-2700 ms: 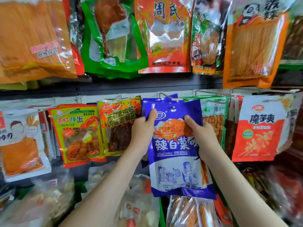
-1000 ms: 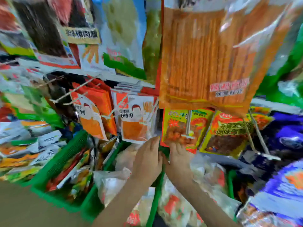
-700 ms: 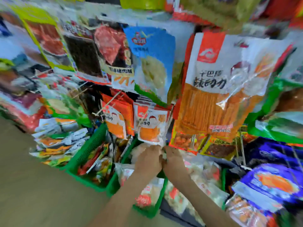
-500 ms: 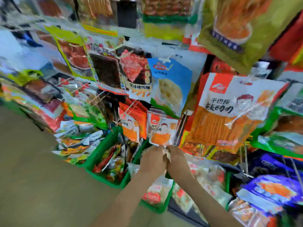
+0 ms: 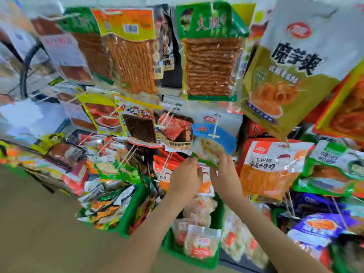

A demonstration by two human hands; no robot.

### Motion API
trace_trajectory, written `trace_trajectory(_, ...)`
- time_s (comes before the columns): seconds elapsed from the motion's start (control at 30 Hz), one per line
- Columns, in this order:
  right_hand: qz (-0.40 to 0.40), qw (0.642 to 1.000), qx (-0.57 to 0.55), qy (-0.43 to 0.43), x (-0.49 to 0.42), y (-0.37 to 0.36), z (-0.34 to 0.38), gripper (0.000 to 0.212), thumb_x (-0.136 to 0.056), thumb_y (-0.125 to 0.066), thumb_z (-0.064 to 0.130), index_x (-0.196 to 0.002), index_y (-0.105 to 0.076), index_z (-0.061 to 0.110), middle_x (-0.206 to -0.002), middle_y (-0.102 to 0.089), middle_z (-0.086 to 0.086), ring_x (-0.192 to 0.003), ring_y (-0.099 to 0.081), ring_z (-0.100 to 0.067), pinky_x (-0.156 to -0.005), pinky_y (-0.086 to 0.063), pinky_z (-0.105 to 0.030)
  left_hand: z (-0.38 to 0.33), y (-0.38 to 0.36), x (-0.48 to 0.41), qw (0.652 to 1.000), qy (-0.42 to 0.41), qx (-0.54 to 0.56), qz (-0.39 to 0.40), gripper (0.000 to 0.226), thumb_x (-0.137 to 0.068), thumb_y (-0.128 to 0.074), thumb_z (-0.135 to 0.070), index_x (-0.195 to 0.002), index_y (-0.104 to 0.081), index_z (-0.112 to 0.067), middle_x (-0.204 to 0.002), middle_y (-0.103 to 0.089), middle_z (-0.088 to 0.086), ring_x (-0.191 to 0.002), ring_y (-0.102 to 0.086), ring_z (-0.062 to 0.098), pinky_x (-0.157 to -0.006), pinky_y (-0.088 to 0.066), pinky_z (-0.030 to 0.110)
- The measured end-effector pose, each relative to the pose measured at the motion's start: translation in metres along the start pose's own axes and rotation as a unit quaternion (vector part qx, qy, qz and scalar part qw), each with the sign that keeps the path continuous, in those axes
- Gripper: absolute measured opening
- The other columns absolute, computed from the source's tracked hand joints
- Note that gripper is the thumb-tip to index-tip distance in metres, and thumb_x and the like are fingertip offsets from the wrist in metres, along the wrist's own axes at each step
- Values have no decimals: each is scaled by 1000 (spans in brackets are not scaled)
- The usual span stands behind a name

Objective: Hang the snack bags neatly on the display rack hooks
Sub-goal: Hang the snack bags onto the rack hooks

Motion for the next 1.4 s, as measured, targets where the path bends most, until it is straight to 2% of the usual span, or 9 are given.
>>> trace_trajectory(0.13,-83,996,-41,9,-34,50,15,45,-85,-47,-9,-128,-36,-5,-124,-42,-21,-117,-45,-37,-93,-42,-37,-38,33,-21,999,-43,2,-27,30,-95,-42,-25,-120,-50,-10,-113,-57,8,-96,-58,27,-72,-45,37)
trace_trajectory(0.2,-50,996,-72,-10,-49,59,14,53,-86,-43,-9,-136,-26,-4,-135,-37,-22,-125,-40,-36,-96,-41,-38,-50,41,-26,998,-52,-8,-34,28,-94,-43,-25,-116,-50,-10,-110,-56,7,-94,-58,27,-70,-45,36)
trace_trajectory(0.33,85,996,-21,-34,-63,50,6,51,-90,-44,-2,-138,-30,6,-129,-49,-20,-107,-54,-35,-81,-45,-39,-57,47,-27,998,-34,-37,-31,26,-95,-41,-27,-114,-50,-12,-106,-57,7,-86,-60,25,-63,-43,32)
trace_trajectory(0.6,114,992,39,-21,-72,42,17,53,-90,-47,0,-140,-33,7,-134,-43,-18,-117,-48,-33,-92,-40,-34,-45,67,-26,995,-44,-70,-58,25,-96,-40,-25,-107,-57,-11,-108,-58,5,-89,-59,23,-65,-43,31)
trace_trajectory(0.8,66,994,60,-59,-74,42,31,29,-88,-46,-3,-115,-58,-1,-118,-51,-20,-102,-53,-33,-85,-42,-34,-35,85,-33,994,-82,-56,-46,24,-96,-43,-23,-112,-54,-10,-114,-53,7,-94,-57,25,-73,-49,36)
trace_trajectory(1.03,-11,994,34,-105,-47,44,40,15,-88,-47,-3,-78,-56,4,-82,-45,-6,-80,-47,-29,-65,-29,-28,-28,86,-31,989,-130,-69,-17,38,-92,-52,-33,-122,-47,-10,-118,-54,10,-108,-52,27,-82,-45,37)
trace_trajectory(1.13,-27,994,21,-105,-30,49,46,18,-84,-49,-8,-90,-66,-3,-93,-57,-15,-88,-55,-32,-78,-45,-39,-39,84,-30,982,-166,-83,12,34,-94,-50,-36,-116,-50,-11,-114,-57,8,-104,-55,27,-73,-43,35)
trace_trajectory(1.3,-74,993,37,-83,-7,76,65,22,-87,-49,-6,-96,-68,0,-84,-44,-2,-80,-40,-17,-62,-24,-20,-61,82,-19,967,-225,-105,51,22,-97,-43,-28,-99,-55,-9,-86,-60,9,-81,-60,30,-57,-41,34)
trace_trajectory(1.4,-99,993,38,-59,9,99,64,25,-87,-48,-8,-97,-69,1,-76,-39,4,-80,-38,-17,-62,-24,-15,-81,85,-13,962,-245,-115,31,13,-95,-46,-18,-98,-58,-11,-81,-61,9,-74,-60,29,-55,-43,34)
Point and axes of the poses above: each hand's wrist, its own x-axis away from the middle knuckle, its own y-axis out of the back of the hand, z = x × y, the point moved 4 cm from there along -x, towards the middle knuckle
